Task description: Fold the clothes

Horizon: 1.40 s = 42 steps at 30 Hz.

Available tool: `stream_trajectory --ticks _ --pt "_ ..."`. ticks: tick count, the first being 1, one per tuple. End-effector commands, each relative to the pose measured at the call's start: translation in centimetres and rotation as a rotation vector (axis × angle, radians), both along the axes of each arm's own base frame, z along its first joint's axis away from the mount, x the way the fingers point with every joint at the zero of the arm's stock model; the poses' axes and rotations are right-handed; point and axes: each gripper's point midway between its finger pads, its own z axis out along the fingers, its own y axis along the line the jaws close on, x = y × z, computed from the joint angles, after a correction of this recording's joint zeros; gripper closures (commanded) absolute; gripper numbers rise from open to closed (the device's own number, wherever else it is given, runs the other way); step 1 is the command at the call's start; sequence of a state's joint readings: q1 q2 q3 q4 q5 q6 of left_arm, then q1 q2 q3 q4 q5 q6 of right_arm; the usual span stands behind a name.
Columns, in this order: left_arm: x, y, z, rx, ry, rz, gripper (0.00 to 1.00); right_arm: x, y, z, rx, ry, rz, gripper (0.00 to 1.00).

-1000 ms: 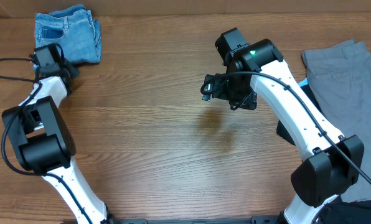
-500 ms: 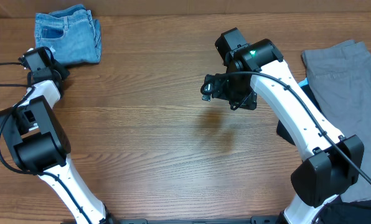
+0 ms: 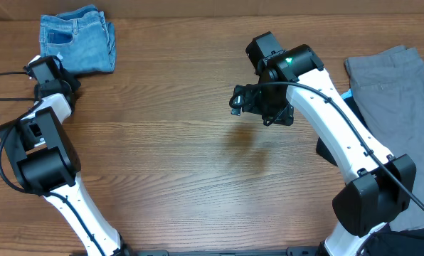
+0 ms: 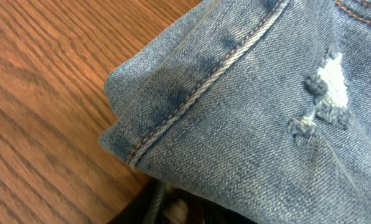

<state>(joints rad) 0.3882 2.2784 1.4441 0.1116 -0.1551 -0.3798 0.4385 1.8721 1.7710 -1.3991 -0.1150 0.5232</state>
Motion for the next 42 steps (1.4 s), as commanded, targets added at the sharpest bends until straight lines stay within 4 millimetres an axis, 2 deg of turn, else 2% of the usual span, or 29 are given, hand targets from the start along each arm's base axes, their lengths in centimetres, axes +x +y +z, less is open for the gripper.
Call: stream_trajectory --ticks 1,6,13,15,23,26,28,29,30,32,36,39,42 --pt "-0.7 1.1 -0.8 0.028 0.025 0.003 0.75 0.3 -0.1 1.0 0.007 -0.034 -0.005 0.0" --pt "-1.1 2.1 -0.7 0.029 0.02 0.021 0.74 0.3 -0.1 1.0 0.006 -0.034 -0.005 0.0" --pt "-0.7 2.5 -0.1 0.041 -0.011 0.025 0.73 0.3 -0.1 1.0 0.006 -0.034 -0.005 0.0" --pt "-0.6 2.6 0.1 0.044 -0.019 0.026 0.66 0.3 -0.1 1.0 0.006 -0.034 -0.005 0.0" --pt "-0.7 2.6 0.3 0.04 -0.015 0.024 0.58 0.4 -0.1 1.0 0.006 -0.035 -0.005 0.0" --pt "-0.8 2.1 1.1 0.018 -0.007 0.005 0.53 0.5 0.0 1.0 0.008 -0.039 -0.005 0.0" --pt "-0.8 1.6 2.2 0.001 -0.006 -0.013 0.55 0.5 0.0 1.1 0.01 -0.042 -0.004 0.0" --pt "-1.2 1.1 4.0 -0.009 -0.007 -0.024 0.55 0.8 0.1 1.1 0.015 -0.053 -0.004 0.0" --pt "-1.3 0.8 5.0 -0.014 -0.011 -0.033 0.54 1.0 0.2 1.1 0.018 -0.059 -0.004 0.0" --pt "-1.6 -0.1 7.8 -0.03 -0.03 -0.06 0.46 1.3 0.3 1.3 0.022 -0.074 0.007 0.0" --pt "-2.6 -1.9 13.4 -0.048 -0.077 -0.11 0.43 1.5 0.0 1.9 0.021 -0.091 0.046 0.0" --pt "-4.1 -3.9 18.0 -0.085 -0.124 -0.159 0.31 1.7 -0.9 3.4 -0.003 -0.114 0.033 0.0" --pt "-5.7 -6.4 21.8 -0.134 -0.169 -0.231 0.1 2.1 -2.4 6.3 -0.061 -0.177 0.015 0.0"
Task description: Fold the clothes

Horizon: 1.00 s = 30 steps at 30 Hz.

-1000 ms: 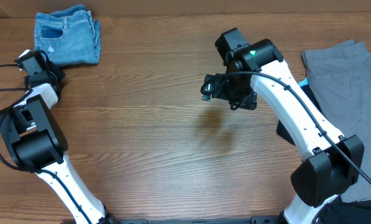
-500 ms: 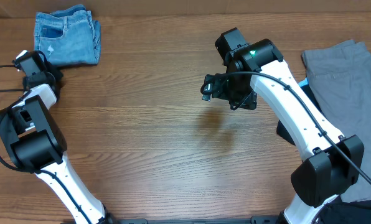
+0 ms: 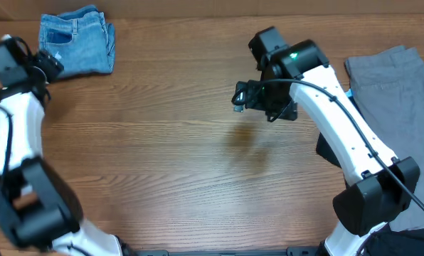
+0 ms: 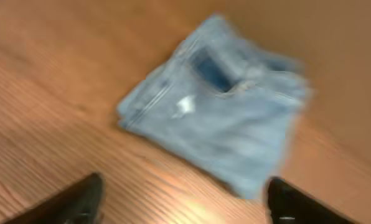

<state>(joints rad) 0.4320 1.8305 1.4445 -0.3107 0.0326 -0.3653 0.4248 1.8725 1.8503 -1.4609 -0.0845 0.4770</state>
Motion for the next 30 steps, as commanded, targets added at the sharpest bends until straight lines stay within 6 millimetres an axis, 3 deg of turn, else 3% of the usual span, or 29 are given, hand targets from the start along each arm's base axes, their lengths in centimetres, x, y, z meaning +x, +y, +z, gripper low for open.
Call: stream_trajectory --ticks 1,5,8,12,19,25,30 --pt "-1.7 -5.2 7.3 -0.082 -0.124 -0.176 0.0 1.5 -2.4 6.4 -0.067 -0.19 -0.024 0.0" --pt "-4.8 -10.5 10.3 -0.227 -0.146 -0.345 0.0 0.2 -4.9 11.6 -0.128 -0.318 -0.055 0.0" --pt "-7.3 -13.3 11.9 -0.307 -0.142 -0.418 0.0 -1.5 -6.1 14.4 -0.121 -0.39 -0.071 0.0" --pt "-10.7 -14.9 13.3 -0.324 -0.115 -0.419 0.0 -4.6 -7.5 16.8 -0.099 -0.434 -0.078 0.0" --pt "-16.5 -17.4 18.2 -0.195 -0.192 -0.485 0.0 -9.6 -9.2 20.9 -0.017 -0.574 -0.086 0.0" --pt "-21.9 -19.9 18.8 -0.182 -0.166 -0.504 0.0 -14.3 -11.3 22.0 0.031 -0.662 -0.111 0.0" --pt "-25.0 -21.3 18.6 -0.165 -0.146 -0.525 0.0 -17.3 -15.0 21.3 0.017 -0.751 -0.282 0.0"
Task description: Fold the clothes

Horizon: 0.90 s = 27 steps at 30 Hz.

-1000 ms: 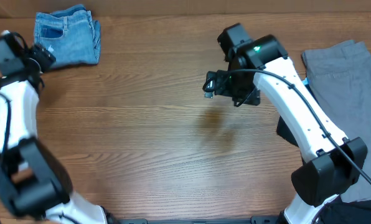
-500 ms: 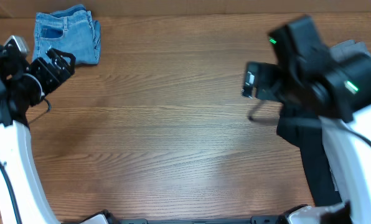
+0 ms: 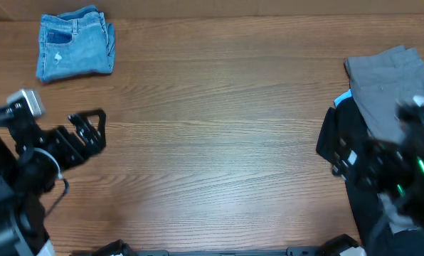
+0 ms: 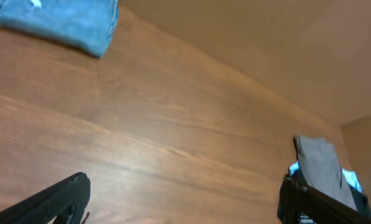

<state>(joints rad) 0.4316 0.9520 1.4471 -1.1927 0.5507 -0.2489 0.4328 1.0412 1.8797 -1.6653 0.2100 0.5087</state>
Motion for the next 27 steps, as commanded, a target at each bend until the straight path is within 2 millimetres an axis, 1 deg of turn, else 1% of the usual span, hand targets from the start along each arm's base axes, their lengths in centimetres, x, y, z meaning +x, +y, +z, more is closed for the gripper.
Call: stream_trajectory --ticks 1,2,4,8,14,27 --pt "-1.5 -1.1 0.6 0.045 -0.036 -0.05 0.0 -1.7 -2.9 -0.6 0.03 -0.071 -0.157 0.0" --pt "-2.0 -1.3 0.9 0.059 -0.05 -0.055 0.0 -2.0 -3.3 -0.9 0.042 -0.091 -0.176 0.0" --pt "-2.7 -1.7 1.4 0.103 -0.087 -0.072 0.0 -2.4 -3.5 -1.2 0.06 -0.123 -0.175 0.0" --pt "-3.7 -1.5 1.7 0.139 -0.099 -0.043 0.0 -2.1 -3.3 -1.6 0.069 -0.139 -0.175 0.0" --pt "-4.1 -1.3 0.6 0.127 -0.043 -0.03 0.0 -1.3 -2.9 -2.3 0.065 -0.13 -0.174 0.0" --pt "-4.0 -1.0 0.5 0.137 -0.035 -0.015 0.0 -1.5 -3.0 -2.7 0.055 -0.113 -0.173 0.0"
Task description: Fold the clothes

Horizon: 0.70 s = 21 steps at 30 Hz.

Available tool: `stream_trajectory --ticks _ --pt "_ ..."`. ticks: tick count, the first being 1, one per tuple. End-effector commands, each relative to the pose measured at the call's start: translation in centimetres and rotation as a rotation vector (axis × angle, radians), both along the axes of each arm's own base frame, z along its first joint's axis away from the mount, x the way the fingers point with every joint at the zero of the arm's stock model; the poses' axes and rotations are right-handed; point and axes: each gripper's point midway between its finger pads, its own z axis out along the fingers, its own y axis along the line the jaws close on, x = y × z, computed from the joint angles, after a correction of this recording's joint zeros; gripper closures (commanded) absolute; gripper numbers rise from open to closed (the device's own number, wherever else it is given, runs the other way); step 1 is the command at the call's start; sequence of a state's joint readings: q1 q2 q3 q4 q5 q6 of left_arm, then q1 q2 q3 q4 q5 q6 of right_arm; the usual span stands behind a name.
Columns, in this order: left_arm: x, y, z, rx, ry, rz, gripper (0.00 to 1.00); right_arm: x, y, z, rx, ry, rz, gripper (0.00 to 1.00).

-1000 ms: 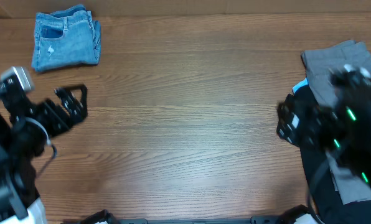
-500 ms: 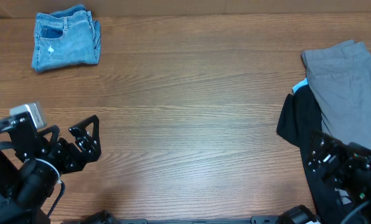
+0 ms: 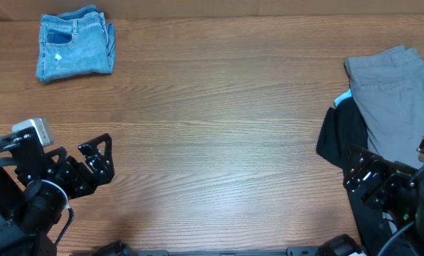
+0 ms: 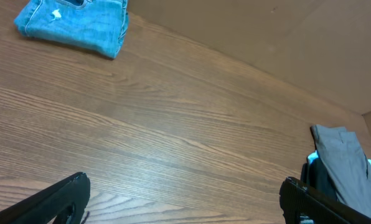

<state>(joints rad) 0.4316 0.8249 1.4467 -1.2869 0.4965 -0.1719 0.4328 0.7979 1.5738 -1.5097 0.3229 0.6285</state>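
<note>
Folded blue jeans [image 3: 75, 43] lie at the table's far left corner, also in the left wrist view as the jeans [image 4: 73, 22]. A grey garment [image 3: 390, 82] lies flat at the right edge, partly over a black garment [image 3: 336, 142]; the grey garment [image 4: 341, 158] shows too. My left gripper [image 3: 107, 158] is open and holds nothing, low at the near left, far from the jeans. Its fingers [image 4: 55, 202] are spread wide over bare wood. My right gripper [image 3: 365, 174] sits at the near right over dark cloth, its jaws hard to make out.
A bit of light blue cloth peeks out at the right edge beside the grey garment. Brown wooden tabletop [image 3: 219, 128] stretches between the jeans and the pile on the right.
My left arm has drawn a little nearer the front edge, and the gripper is still open. The right arm, blurred then, now rests at the near right corner. The clothes have not moved.
My left gripper was first right at the lower left corner of the folded jeans, the right one above the table's middle. Then the left arm was off the jeans at the left edge. Later both arms were back near the front edge, where they are now.
</note>
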Motion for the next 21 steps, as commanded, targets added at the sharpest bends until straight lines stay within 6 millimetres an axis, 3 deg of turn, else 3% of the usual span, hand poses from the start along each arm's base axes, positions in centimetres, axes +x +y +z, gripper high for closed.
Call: stream_trajectory --ticks 1,21 --pt "0.0 0.0 0.07 0.03 -0.006 -0.015 0.0 0.11 -0.21 0.03 -0.007 -0.006 -0.012 0.0" --pt "-0.01 -0.01 0.04 0.029 -0.005 -0.015 0.0 -0.25 -0.38 -0.46 -0.018 0.018 -0.012 0.0"
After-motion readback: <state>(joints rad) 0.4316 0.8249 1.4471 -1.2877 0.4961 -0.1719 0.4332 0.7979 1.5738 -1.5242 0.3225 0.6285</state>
